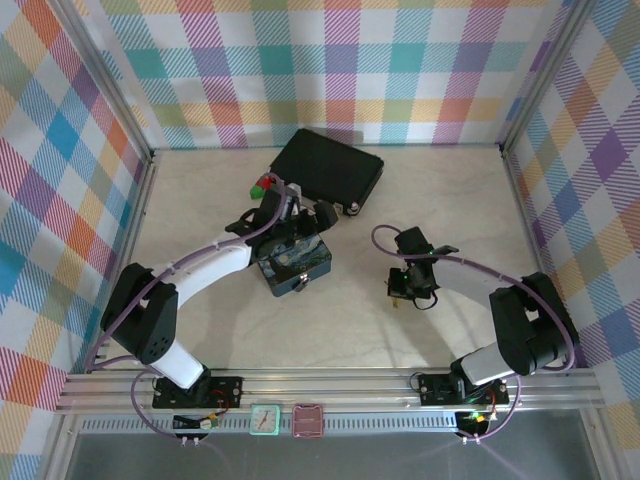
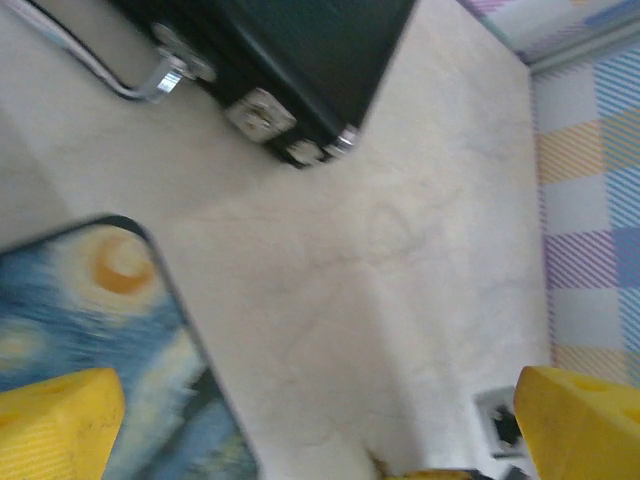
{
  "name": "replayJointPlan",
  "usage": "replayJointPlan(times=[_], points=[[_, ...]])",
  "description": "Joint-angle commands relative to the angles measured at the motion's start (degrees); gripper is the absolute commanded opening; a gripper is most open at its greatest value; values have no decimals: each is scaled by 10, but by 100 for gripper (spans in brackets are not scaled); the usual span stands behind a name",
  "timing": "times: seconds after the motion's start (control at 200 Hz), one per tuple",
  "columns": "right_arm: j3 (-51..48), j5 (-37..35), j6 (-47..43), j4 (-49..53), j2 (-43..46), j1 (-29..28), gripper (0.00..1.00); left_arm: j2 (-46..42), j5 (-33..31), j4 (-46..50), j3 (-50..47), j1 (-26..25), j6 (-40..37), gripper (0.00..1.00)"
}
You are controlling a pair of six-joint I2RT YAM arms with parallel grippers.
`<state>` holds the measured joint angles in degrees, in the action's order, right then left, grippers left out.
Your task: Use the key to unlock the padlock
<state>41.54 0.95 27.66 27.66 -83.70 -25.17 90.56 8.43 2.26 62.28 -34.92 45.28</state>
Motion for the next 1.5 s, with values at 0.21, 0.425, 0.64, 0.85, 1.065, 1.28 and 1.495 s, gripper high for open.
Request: replayJointPlan(times=[0.21,0.425,0.64,0.85,1.065,1.28,1.495], points=[[8,45,-59,-14,52,18,0,28,-19,-114,-16,-77,115,100],[21,79,-18,-27,69,22,0,26,-42,-166,-44,-94,172,100],[18,89,48,-59,143,23,0,31,-55,-195,-57,-103,214,95],[30,105,81,-96,170,23,0,53,-40,-221,-40,-114,216,86],[41,137,99,-129,167,23,0,73,-31,-239,-23,-126,208,74],[37,161,117,-156,161,23,0,88,-25,-253,-13,-131,204,57],[33,166,124,-167,167,23,0,97,-21,-261,-4,-134,198,35]])
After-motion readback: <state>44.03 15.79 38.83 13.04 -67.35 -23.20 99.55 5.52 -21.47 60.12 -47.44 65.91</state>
